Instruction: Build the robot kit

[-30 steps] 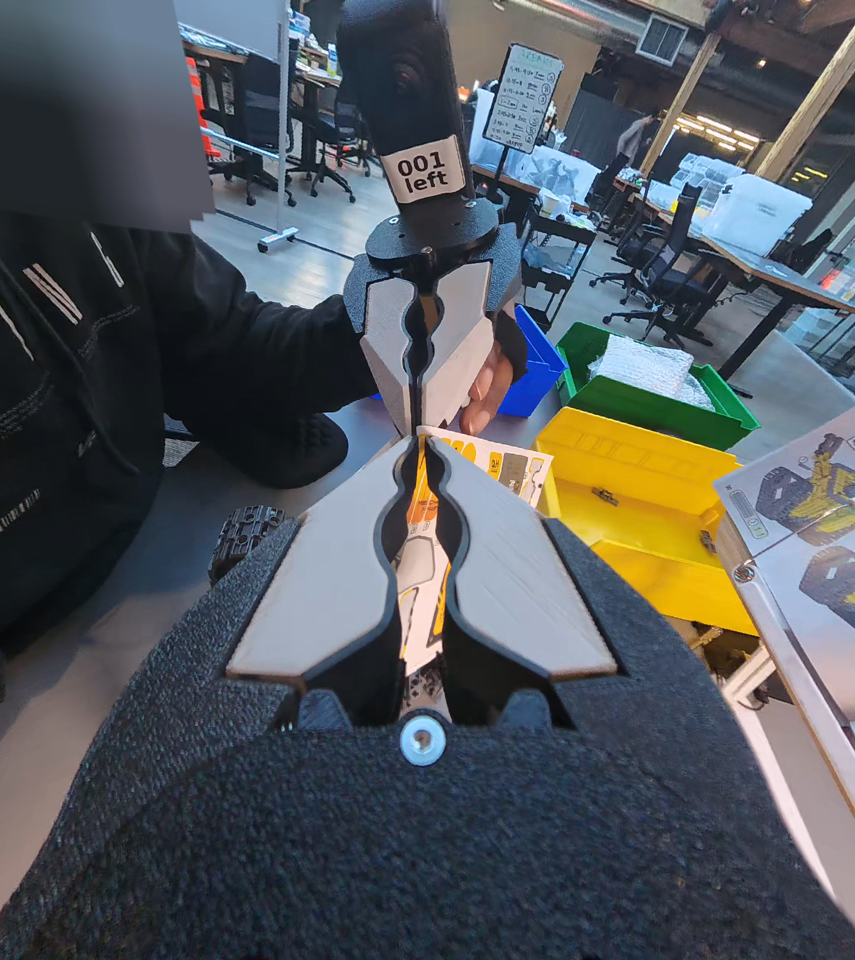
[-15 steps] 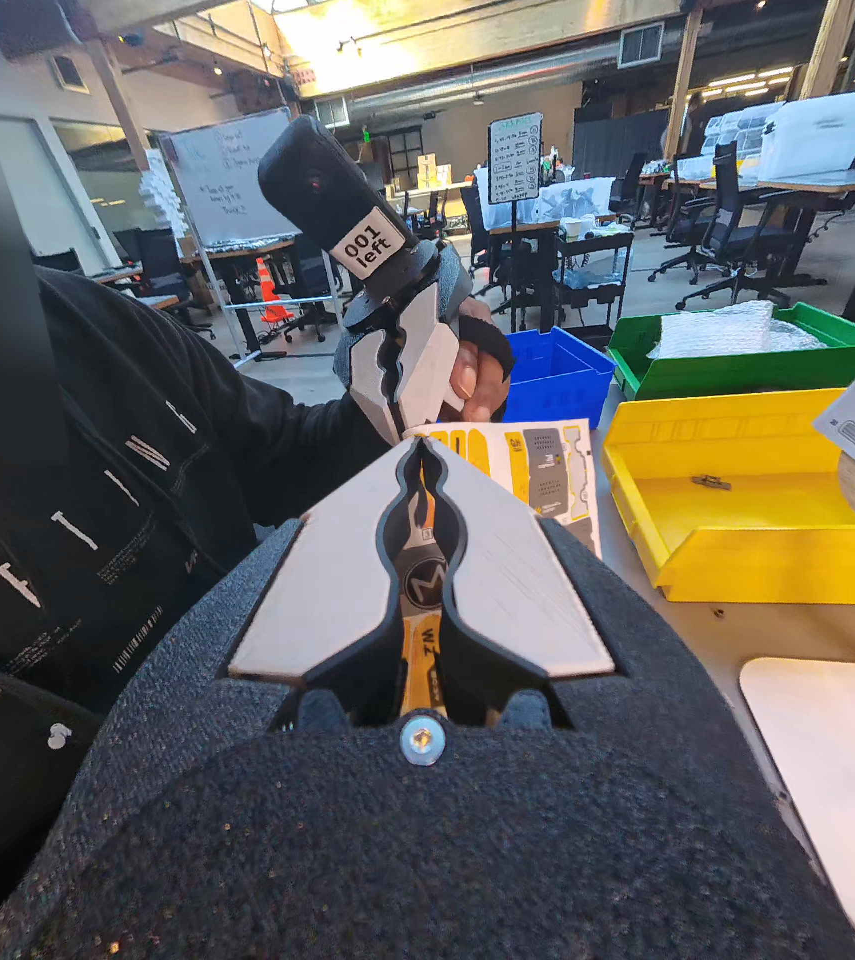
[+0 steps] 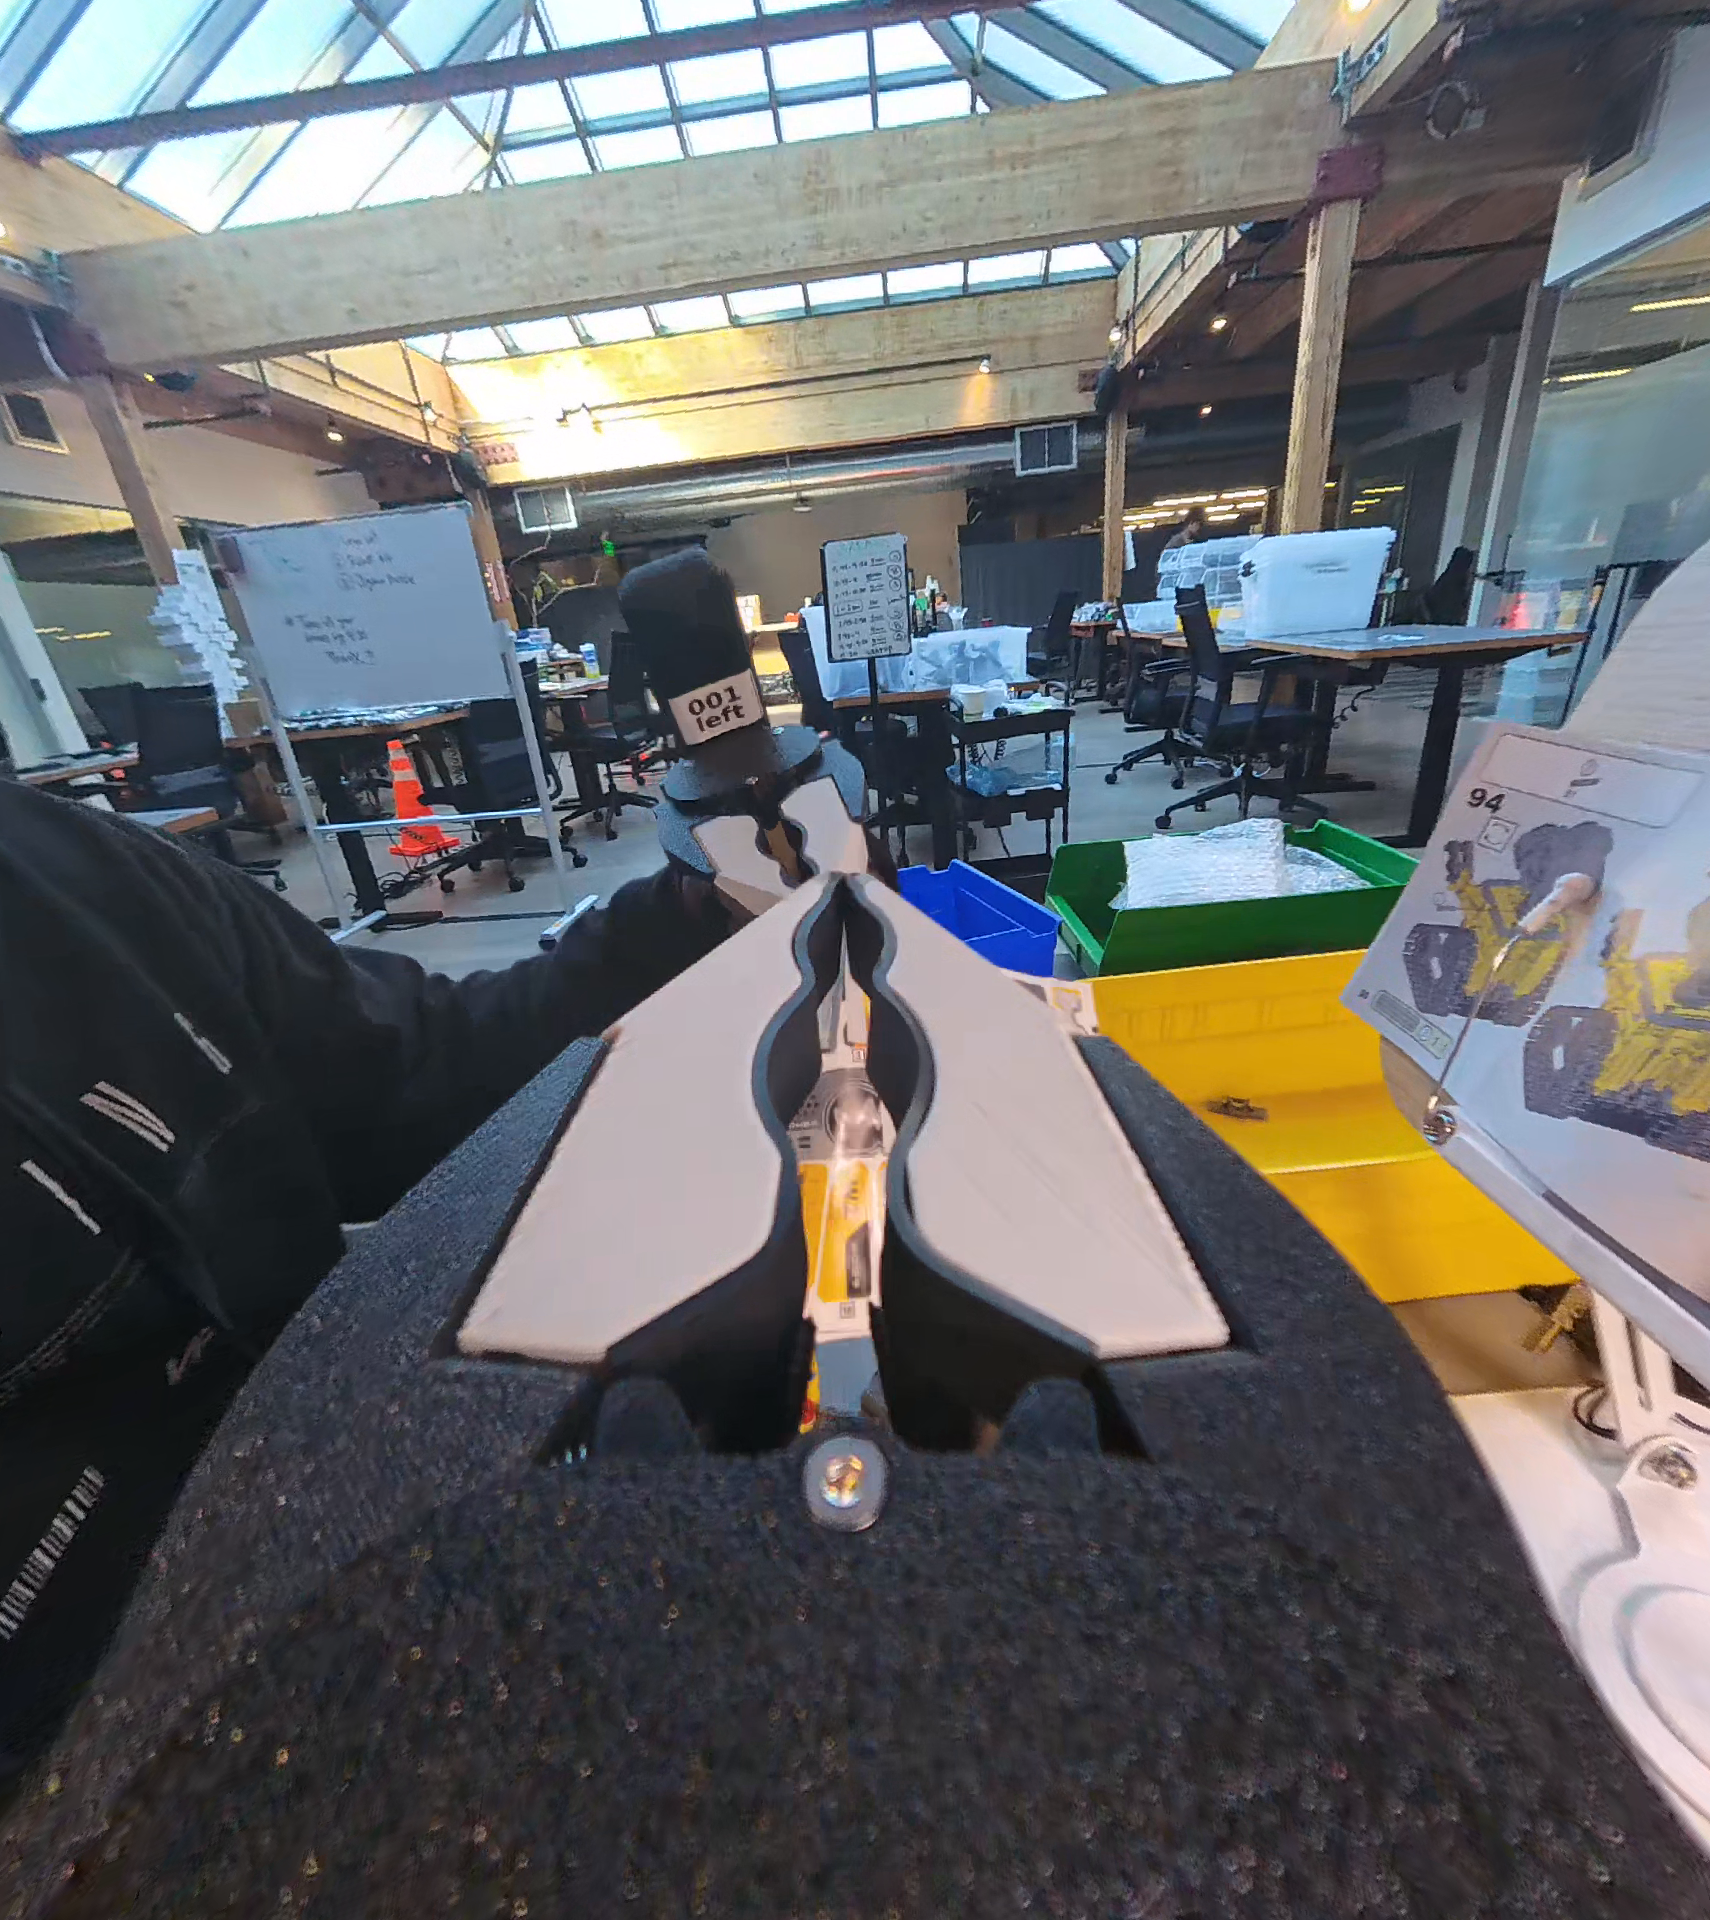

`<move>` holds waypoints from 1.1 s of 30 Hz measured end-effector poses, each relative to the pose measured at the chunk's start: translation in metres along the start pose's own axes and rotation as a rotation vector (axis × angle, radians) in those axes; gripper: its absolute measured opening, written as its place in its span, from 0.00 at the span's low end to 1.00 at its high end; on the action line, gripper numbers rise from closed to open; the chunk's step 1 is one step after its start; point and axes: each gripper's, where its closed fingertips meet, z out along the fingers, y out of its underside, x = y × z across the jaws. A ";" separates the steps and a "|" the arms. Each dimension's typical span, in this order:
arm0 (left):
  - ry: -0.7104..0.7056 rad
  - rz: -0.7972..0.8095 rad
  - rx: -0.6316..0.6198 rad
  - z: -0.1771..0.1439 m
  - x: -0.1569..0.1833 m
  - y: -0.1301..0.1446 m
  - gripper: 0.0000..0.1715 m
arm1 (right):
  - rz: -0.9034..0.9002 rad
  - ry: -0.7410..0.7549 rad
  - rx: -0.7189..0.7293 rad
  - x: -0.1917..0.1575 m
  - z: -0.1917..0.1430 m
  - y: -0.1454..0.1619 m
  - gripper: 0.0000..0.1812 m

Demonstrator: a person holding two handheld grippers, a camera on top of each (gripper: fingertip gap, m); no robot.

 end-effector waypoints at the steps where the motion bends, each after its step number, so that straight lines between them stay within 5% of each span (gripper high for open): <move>1: -0.001 -0.033 -0.042 -0.008 -0.002 0.010 0.00 | -0.006 0.008 0.005 0.001 -0.002 -0.003 0.00; 6: 0.043 -0.293 -0.298 -0.044 -0.001 0.076 0.00 | -0.062 0.039 0.008 -0.003 -0.009 -0.014 0.00; 12: -0.068 -0.555 -0.827 -0.072 0.036 0.200 0.00 | -0.102 0.033 0.009 -0.015 -0.010 -0.022 0.00; 15: -0.154 -0.546 -1.002 -0.086 0.047 0.233 0.00 | -0.100 0.026 0.002 -0.017 -0.007 -0.019 0.00; 19: -0.254 -0.536 -1.075 -0.098 0.045 0.246 0.05 | -0.105 0.029 -0.012 -0.018 -0.004 -0.016 0.00; 24: -0.425 -0.393 -0.969 -0.115 0.017 0.212 0.20 | -0.123 0.061 -0.023 -0.013 -0.007 -0.016 0.00; 30: -0.563 -0.325 -0.539 -0.107 -0.011 0.132 0.21 | -0.112 0.065 -0.029 -0.005 -0.002 -0.006 0.00; 33: -0.482 -0.400 -0.275 -0.084 -0.007 0.101 0.21 | -0.111 0.054 -0.032 -0.005 0.004 0.001 0.00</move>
